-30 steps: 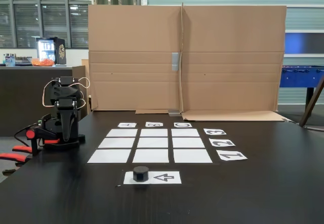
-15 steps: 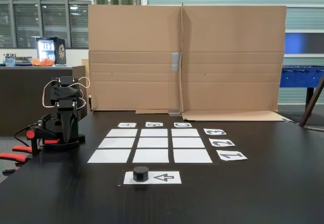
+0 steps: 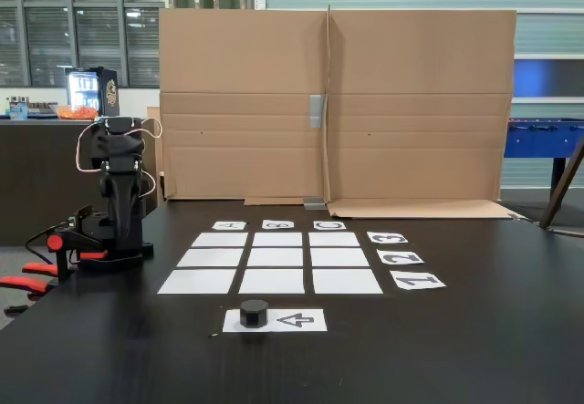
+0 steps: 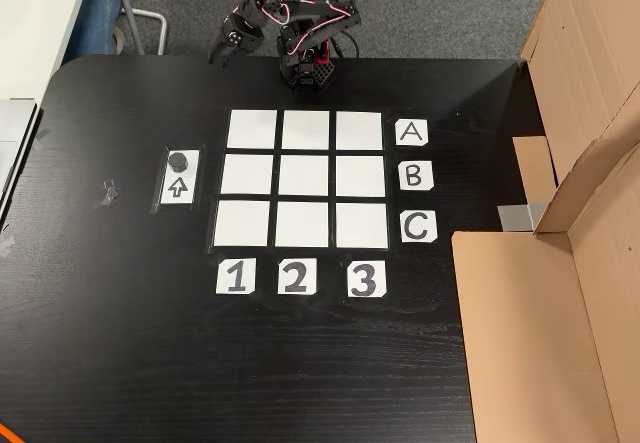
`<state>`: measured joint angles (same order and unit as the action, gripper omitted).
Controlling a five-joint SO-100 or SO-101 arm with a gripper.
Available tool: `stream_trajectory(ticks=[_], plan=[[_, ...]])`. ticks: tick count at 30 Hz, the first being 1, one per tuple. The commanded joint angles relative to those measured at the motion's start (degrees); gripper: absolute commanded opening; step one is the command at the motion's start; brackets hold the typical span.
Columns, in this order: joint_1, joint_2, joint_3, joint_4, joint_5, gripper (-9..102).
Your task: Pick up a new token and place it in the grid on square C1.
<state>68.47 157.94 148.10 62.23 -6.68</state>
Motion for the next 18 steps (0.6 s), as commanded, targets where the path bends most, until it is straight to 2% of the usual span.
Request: stream_trajectory(ticks=[1, 13, 18], plan=[[-1.3, -7.6, -7.9, -1.1, -0.5, 17], [-6.5, -28.7, -27.0, -1.3, -0.6, 20], [-8.0, -35.8, -33.0, -1.9, -0.6, 25]])
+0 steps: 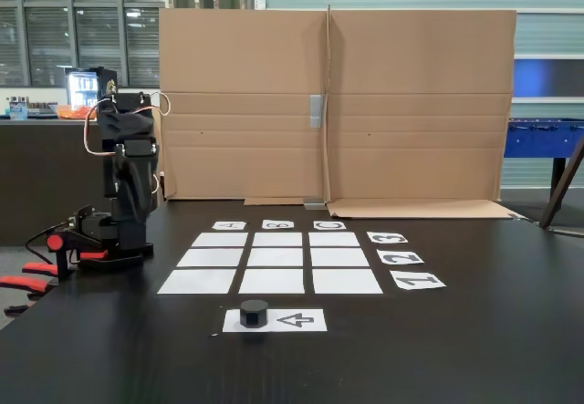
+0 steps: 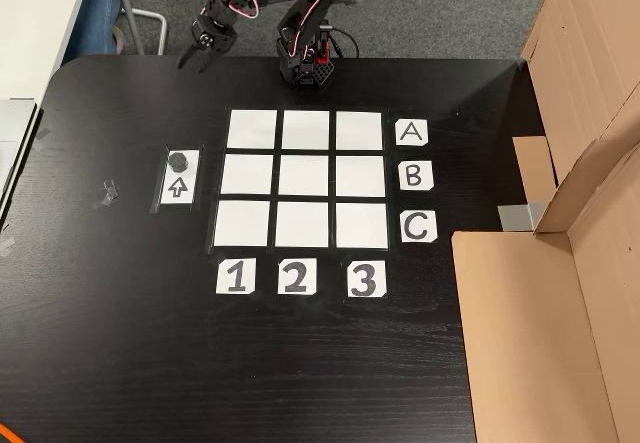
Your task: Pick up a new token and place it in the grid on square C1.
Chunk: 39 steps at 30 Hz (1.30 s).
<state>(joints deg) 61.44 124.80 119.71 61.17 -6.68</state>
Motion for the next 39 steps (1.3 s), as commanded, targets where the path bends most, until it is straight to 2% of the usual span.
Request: stream_trajectory(ticks=[1, 21, 27, 34, 39], plan=[[-1.3, -3.8, -5.8, -1.0, -0.6, 26], [-8.3, -36.4, -32.1, 0.4, -1.8, 39], [-10.8, -45.1, -43.5, 8.6, -1.8, 39], [-13.4, -50.1, -50.6, 11.6, -1.6, 41], [-15.2, -55.5, -56.6, 17.4, -1.5, 43]])
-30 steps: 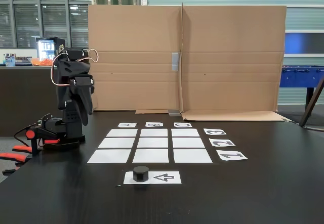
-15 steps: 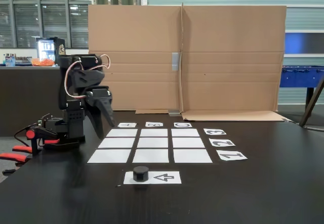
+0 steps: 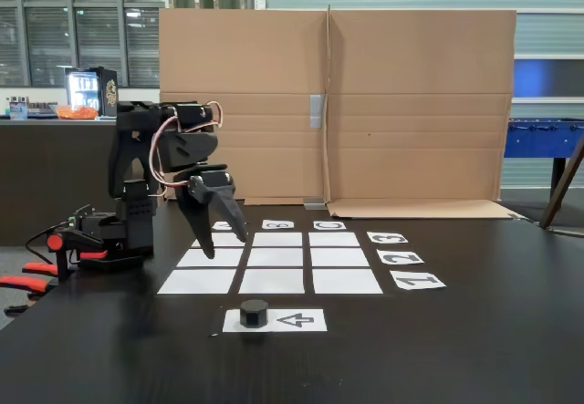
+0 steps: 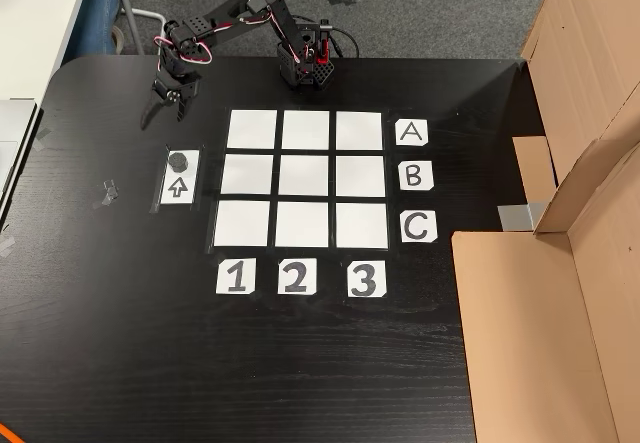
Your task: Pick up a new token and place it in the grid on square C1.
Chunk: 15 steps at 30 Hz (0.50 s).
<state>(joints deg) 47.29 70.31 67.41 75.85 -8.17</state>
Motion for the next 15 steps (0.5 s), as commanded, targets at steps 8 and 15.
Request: stream_trajectory(ticks=[8, 15], plan=[[-1.8, -8.6, -10.5, 5.7, 0.5, 45], [-1.7, -16.6, -18.4, 7.6, 0.4, 49]])
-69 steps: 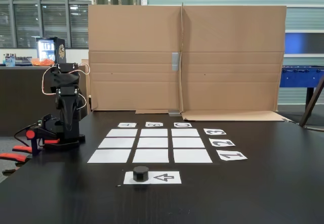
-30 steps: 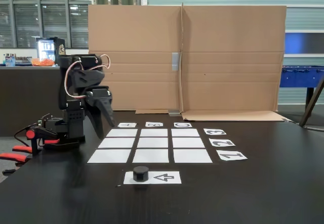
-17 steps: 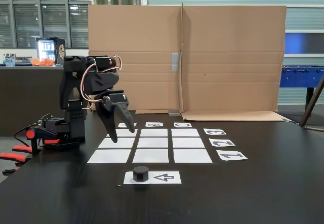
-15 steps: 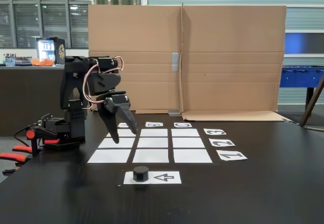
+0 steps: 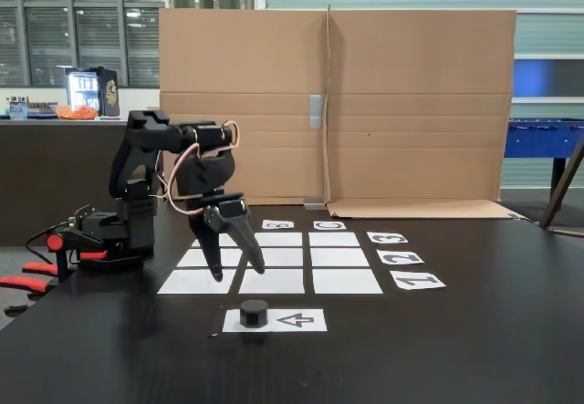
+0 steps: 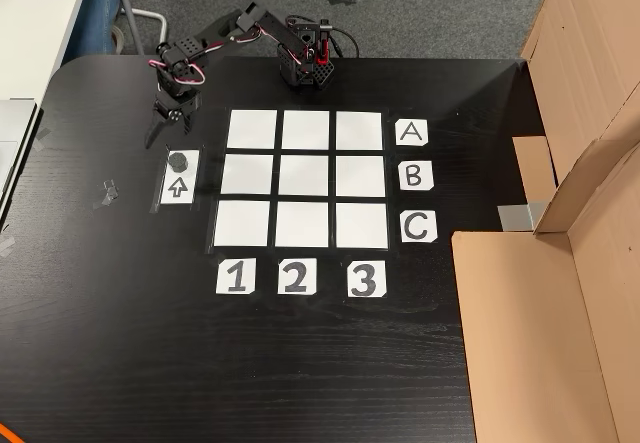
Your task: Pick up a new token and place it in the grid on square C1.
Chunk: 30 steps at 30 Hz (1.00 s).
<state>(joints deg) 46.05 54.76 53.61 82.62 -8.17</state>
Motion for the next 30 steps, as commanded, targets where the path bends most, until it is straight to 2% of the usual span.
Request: stream_trajectory(ticks=[1, 20, 30], plan=[[-0.4, -2.1, -5.7, 1.4, 0.3, 49], [-4.2, -12.7, -15.8, 8.4, -0.6, 57], [-5.1, -18.5, -22.0, 8.5, -0.2, 57]])
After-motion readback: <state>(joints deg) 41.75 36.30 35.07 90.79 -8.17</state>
